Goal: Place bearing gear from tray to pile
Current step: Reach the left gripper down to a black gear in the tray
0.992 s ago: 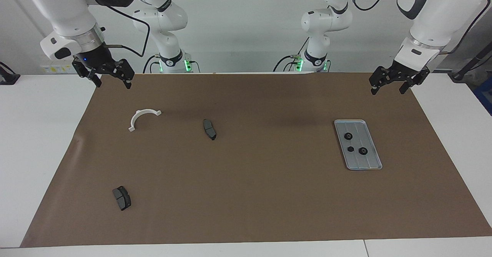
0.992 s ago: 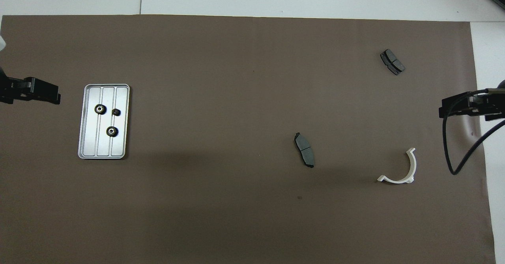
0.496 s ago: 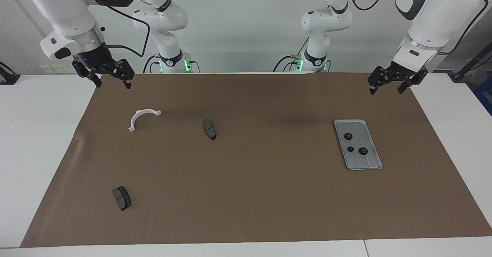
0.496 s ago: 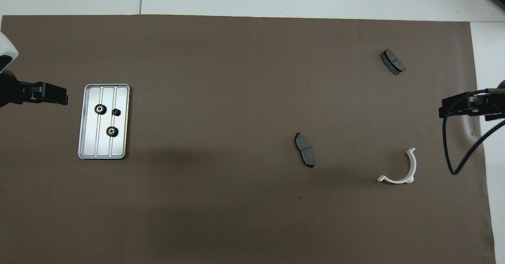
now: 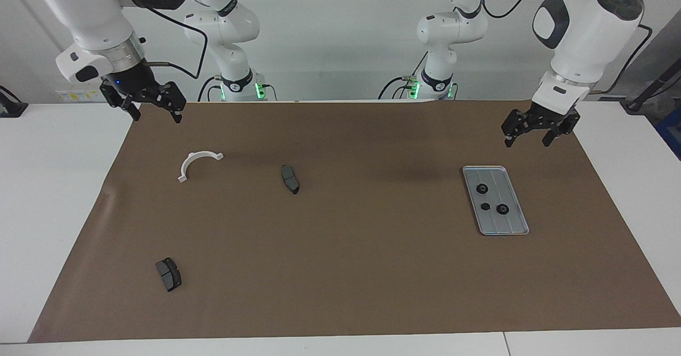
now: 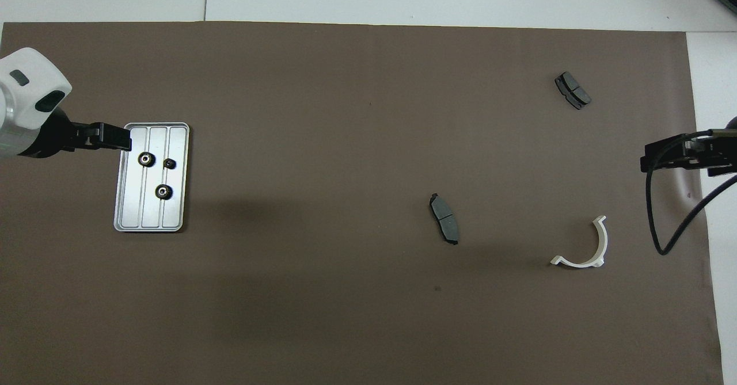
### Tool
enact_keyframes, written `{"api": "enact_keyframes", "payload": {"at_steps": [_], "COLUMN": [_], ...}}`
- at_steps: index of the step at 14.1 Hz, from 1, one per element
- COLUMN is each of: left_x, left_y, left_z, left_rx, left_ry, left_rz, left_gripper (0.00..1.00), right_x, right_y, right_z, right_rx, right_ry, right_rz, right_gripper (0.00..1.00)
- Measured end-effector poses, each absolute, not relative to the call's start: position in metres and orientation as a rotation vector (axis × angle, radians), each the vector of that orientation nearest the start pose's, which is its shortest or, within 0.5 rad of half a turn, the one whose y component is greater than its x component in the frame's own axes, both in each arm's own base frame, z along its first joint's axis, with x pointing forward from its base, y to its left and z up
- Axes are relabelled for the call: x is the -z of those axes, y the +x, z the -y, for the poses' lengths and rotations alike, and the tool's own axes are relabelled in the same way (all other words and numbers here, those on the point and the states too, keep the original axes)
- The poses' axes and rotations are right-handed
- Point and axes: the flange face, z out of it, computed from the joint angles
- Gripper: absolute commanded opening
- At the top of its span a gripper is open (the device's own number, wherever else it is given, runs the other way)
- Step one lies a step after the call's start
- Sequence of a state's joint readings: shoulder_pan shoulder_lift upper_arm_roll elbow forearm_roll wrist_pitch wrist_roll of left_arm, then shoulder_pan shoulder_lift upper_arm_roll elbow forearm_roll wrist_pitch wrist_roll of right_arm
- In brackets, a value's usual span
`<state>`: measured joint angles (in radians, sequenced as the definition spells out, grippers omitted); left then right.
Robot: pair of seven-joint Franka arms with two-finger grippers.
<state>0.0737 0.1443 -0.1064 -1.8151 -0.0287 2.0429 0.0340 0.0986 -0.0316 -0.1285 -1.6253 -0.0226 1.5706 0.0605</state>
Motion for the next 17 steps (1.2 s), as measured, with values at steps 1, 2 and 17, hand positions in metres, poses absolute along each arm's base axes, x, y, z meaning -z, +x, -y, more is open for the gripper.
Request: {"api": "enact_keyframes", "payload": {"at_steps": [1, 2, 17], "left_x": [-0.448, -0.430, -0.307], "left_y": [0.617, 0.624, 0.627], "left_z": [0.017, 0.015, -0.028], "left_rx": [0.130, 0.126, -0.005], "left_ry": [-3.182, -3.185, -3.180], "left_rz": [-0.077, -0.071, 0.361], "left_gripper": [1.00, 1.00, 0.65], "right_x": [-0.616, -0.616, -0.616], "right_y": [0.544, 0.544, 0.544], "right_z": [0.020, 0.020, 0.020], "right_rx": [-0.037, -0.037, -0.037], "right_ry": [-3.157, -3.157, -3.157], "right_rz": [-0.142, -0.142, -0.142], "right_gripper": [1.00, 1.00, 1.00]}}
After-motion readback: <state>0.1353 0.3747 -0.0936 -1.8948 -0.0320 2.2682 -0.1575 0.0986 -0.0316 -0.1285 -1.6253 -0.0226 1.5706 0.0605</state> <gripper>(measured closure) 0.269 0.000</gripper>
